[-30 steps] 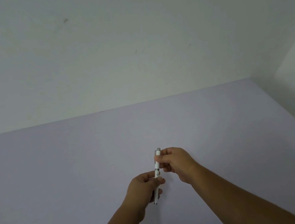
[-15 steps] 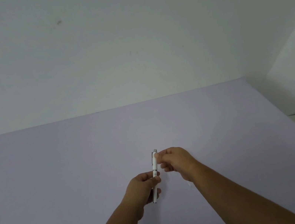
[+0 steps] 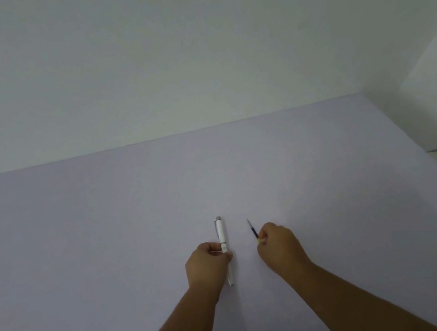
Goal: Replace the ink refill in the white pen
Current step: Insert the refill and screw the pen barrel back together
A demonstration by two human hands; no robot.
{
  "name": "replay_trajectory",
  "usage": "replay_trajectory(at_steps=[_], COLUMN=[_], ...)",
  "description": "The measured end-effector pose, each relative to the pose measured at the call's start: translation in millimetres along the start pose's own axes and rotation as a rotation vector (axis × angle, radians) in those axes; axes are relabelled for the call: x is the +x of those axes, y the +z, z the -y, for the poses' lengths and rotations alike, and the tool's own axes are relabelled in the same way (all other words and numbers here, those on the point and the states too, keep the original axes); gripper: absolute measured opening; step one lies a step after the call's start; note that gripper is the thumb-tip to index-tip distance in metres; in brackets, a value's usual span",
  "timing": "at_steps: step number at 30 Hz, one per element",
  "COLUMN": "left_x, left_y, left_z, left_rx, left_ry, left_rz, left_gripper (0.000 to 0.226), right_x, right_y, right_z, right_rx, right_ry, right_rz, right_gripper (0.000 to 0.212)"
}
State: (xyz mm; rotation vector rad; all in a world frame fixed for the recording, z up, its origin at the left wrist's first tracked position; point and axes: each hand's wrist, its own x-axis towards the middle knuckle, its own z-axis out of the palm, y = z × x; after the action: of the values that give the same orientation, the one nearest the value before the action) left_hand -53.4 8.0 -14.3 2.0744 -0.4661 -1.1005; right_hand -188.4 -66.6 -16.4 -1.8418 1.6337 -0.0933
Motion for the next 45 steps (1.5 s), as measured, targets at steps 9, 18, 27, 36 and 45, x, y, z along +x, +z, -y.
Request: replay_trajectory(at_steps=[9,18,27,36,45], left_x=[9.4,12.3,14.0,13.2,14.8], left_y=[7.9,9.6,9.3,8.9,8.7], left_z=[6.1,7.5,9.3,11.3,15.5], left_rx=[0.113,0.14,0.131,0.152,0.165], left_ry=[0.024,0.026,0.019,0.023,0.046], left_rz=[-0.057,-0.063,-0.058,-0.064,-0.054], left_gripper=[0.011,0.013,0.017,0.019,0.018], right_x=[-2.0,-4.8,-6.7,-9.1,-10.4], right_y=[18.7,24.3,24.7,23.9,23.4], right_z=[13.1,16.2,14.6,13.6,13.4], right_rx=[0.052,0.088,0.127,0.155,0.172], right_ry=[-0.02,0.01,0.018,0.023,0.029], right_rz=[0.046,0.047,0.05,0.03,0.02], right_gripper=[0.015,0.01,0.013,0.012,0.013])
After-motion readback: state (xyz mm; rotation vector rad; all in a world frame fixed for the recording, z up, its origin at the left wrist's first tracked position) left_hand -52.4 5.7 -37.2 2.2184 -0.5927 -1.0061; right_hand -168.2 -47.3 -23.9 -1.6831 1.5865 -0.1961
